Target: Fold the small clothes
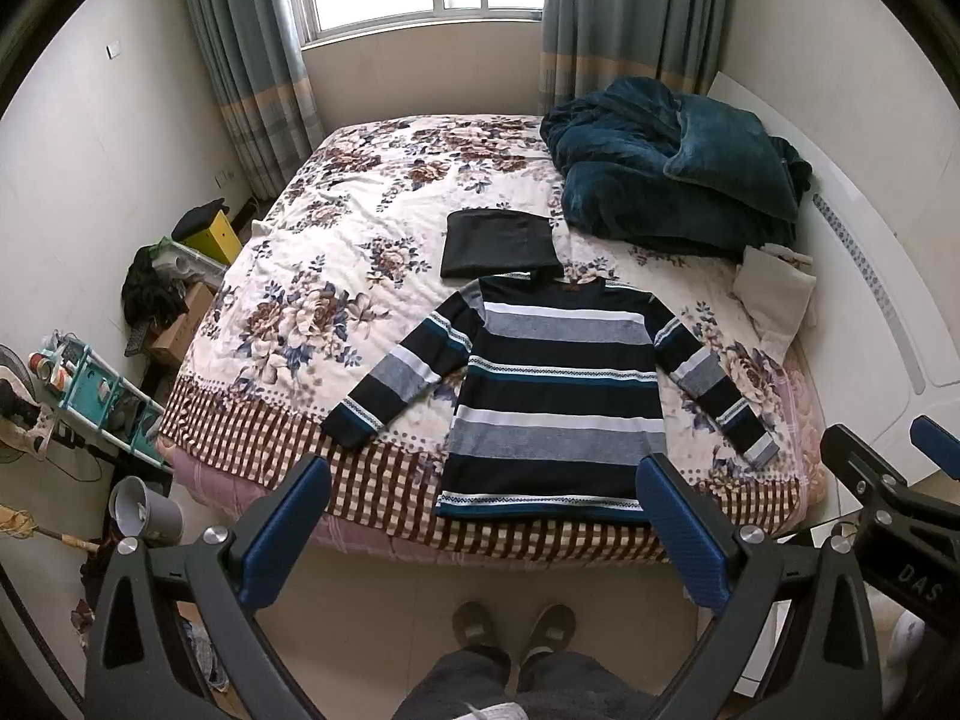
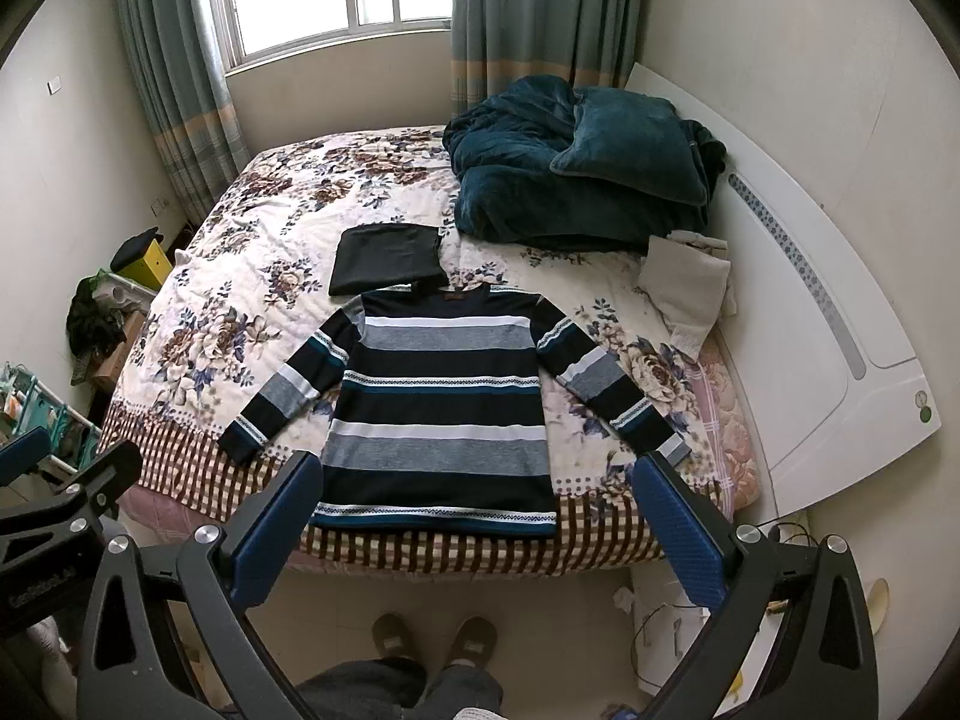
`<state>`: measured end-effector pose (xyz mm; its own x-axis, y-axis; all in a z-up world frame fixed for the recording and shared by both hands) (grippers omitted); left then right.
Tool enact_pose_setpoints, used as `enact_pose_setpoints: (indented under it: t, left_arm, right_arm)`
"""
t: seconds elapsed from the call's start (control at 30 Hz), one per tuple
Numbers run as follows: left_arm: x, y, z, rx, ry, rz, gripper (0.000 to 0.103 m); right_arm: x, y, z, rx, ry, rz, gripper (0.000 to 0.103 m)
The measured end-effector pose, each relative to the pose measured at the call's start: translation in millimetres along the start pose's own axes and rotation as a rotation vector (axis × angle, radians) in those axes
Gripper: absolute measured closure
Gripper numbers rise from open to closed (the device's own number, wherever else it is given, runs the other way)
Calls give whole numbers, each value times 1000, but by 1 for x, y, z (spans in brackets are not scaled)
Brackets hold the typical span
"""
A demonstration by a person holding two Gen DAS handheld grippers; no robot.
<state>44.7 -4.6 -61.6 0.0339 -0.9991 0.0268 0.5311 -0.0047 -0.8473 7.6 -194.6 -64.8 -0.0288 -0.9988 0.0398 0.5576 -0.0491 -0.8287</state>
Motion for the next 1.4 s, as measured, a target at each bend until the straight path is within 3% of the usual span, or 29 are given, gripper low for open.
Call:
enact_pose_setpoints:
  t: [1.03, 1.4]
  left_arm:
    - [9, 0, 6, 9, 0, -5, 0]
    - [15, -17, 13, 32, -14, -18, 0]
  right_arm:
    - [-4, -13, 17, 3, 1, 6, 0]
    - [-3, -11, 19, 7, 2, 9, 0]
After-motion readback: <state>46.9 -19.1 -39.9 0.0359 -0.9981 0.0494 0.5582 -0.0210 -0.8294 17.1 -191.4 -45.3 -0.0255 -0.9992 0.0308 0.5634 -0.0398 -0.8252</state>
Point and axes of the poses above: each gripper's, at about its wrist camera, not at the fingertips, and y roughly the way its jaws point, x to its right, z to its top, the point moved 8 cm from there along y, roughly the way its jaws point, and after that the axes turned 6 degrees about -y, right-handed, at the moved point
